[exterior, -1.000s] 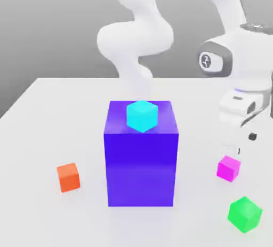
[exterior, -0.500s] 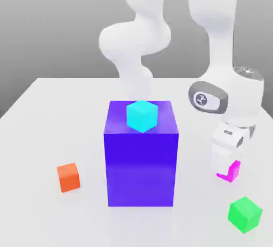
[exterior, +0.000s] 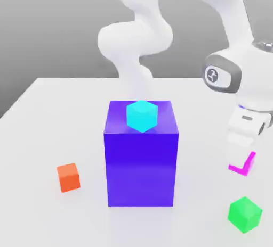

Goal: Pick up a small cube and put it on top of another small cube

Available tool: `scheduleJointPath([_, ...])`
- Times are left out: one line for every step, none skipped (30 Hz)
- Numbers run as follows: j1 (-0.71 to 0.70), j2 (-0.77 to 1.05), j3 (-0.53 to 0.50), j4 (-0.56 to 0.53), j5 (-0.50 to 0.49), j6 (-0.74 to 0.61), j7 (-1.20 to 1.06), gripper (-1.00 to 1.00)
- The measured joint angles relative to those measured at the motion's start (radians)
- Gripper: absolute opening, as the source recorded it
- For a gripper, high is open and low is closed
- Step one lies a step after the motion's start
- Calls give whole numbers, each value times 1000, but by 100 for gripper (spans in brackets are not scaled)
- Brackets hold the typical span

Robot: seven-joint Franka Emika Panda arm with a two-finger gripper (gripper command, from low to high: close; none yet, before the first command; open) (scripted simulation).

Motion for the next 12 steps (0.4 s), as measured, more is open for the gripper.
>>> scheduleJointPath([-13, 9, -5, 29, 1, -21, -37, -100])
scheduleJointPath([-26, 17, -10, 59, 3, -42, -75, -100])
scheduleJointPath([-39, 26, -16, 88, 6, -62, -113, -100])
scheduleJointPath([-52, 34, -21, 117, 9, -83, -152, -100])
scheduleJointPath([-59, 55, -25, 135, 6, -79, -170, -100])
scheduleJointPath([-62, 84, -29, 145, 0, -61, -176, -100])
scheduleJointPath([-61, 116, -34, 151, -7, -35, -176, -100])
scheduleJointPath([-59, 150, -39, 155, -16, -5, -172, -100])
scheduleJointPath([-55, 186, -45, 158, -24, 28, -167, -100])
scheduleJointPath([-53, 204, -49, 159, -29, 43, -165, 100])
scheduleJointPath([-53, 204, -49, 159, -29, 43, -165, 100])
scheduleJointPath([-53, 204, -49, 159, -29, 43, -165, 100])
